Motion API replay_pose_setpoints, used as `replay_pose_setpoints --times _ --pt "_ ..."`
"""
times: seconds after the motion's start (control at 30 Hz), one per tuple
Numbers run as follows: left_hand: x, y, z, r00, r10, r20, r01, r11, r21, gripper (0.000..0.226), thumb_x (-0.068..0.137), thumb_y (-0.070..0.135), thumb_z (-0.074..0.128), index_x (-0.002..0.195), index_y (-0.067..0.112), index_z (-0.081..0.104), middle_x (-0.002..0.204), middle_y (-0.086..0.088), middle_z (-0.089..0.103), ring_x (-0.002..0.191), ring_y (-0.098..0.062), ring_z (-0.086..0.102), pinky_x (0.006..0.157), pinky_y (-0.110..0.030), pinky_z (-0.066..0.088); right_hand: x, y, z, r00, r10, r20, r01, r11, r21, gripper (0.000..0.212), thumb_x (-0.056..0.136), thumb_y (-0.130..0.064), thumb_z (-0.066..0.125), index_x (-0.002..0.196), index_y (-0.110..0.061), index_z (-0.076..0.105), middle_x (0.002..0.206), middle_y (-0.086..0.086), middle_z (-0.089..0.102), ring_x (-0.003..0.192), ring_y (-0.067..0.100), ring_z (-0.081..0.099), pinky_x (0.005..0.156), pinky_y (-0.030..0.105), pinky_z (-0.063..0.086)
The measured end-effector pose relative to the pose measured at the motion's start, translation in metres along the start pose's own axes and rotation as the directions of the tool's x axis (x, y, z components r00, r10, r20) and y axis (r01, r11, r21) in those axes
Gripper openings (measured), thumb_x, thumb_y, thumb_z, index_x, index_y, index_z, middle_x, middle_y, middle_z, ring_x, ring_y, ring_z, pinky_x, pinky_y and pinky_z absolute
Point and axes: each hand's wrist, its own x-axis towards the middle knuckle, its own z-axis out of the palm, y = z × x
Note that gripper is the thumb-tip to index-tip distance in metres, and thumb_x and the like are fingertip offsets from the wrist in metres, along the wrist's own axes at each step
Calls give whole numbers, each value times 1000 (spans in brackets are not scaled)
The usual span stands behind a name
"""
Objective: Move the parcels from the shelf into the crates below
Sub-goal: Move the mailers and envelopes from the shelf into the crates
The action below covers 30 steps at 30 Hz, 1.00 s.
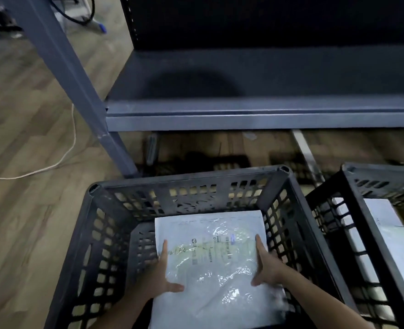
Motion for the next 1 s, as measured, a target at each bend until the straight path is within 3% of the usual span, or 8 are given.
replay_pose_setpoints --times 0.13,0.2,0.3,0.4,0.5,0.6,0.8,1.0 --pt "8 0 19 998 -35 -54 41 993 106 134 70 47 77 142 8 -29 159 -6 10 142 -21 26 109 -26 26 8 2 10 992 30 -121 -56 975 -215 122 75 -23 79 148 -25 -19 143 23 29 119 28 51 89 28 46" --pt "16 -5 25 995 -79 -62 87 986 144 133 70 47 77 143 10 -28 158 -9 15 140 -22 30 108 -27 30 12 -1 16 986 46 -158 -86 963 -256 113 79 -25 76 150 -26 -13 147 20 21 122 28 47 91 28 46" --pt "26 -4 26 980 -186 -66 197 942 271 137 65 58 76 144 14 -27 155 -14 21 138 -28 32 108 -35 33 17 -3 17 978 49 -203 -110 948 -298 95 86 -26 67 151 -21 -2 150 18 16 133 32 33 107 41 37" --pt "23 24 24 956 -232 -178 292 809 510 135 64 60 76 147 16 -22 152 -23 11 137 -39 25 109 -45 31 11 -17 15 976 -57 -212 -92 772 -629 99 86 -23 65 151 -12 -9 155 19 0 140 35 18 110 38 35" --pt "22 53 27 995 1 -99 64 759 648 137 62 57 78 146 24 -25 152 -16 -29 141 -45 -15 109 -67 9 7 -34 22 985 -165 -44 65 602 -796 128 74 -52 72 139 -25 -35 142 17 -42 137 47 -21 116 56 8" --pt "21 59 42 981 171 94 -189 714 674 139 56 57 80 143 35 -27 138 -8 -48 127 -40 -39 99 -77 -5 10 -32 39 978 -191 79 170 528 -832 136 64 -63 73 127 -33 -44 131 14 -54 124 48 -38 108 69 -5" --pt "35 47 56 988 23 154 -125 703 700 132 63 55 78 140 41 -28 146 -15 -41 134 -48 -31 99 -77 -1 23 -16 63 993 -101 63 105 488 -867 140 64 -60 75 130 -33 -46 133 17 -54 123 48 -41 104 72 -6" --pt "43 52 59 983 -23 180 -118 672 731 134 62 55 79 141 38 -28 145 -18 -41 133 -51 -29 99 -79 4 28 -19 66 996 -42 81 91 481 -872 139 65 -59 75 128 -33 -46 134 17 -54 127 49 -38 107 70 -2"
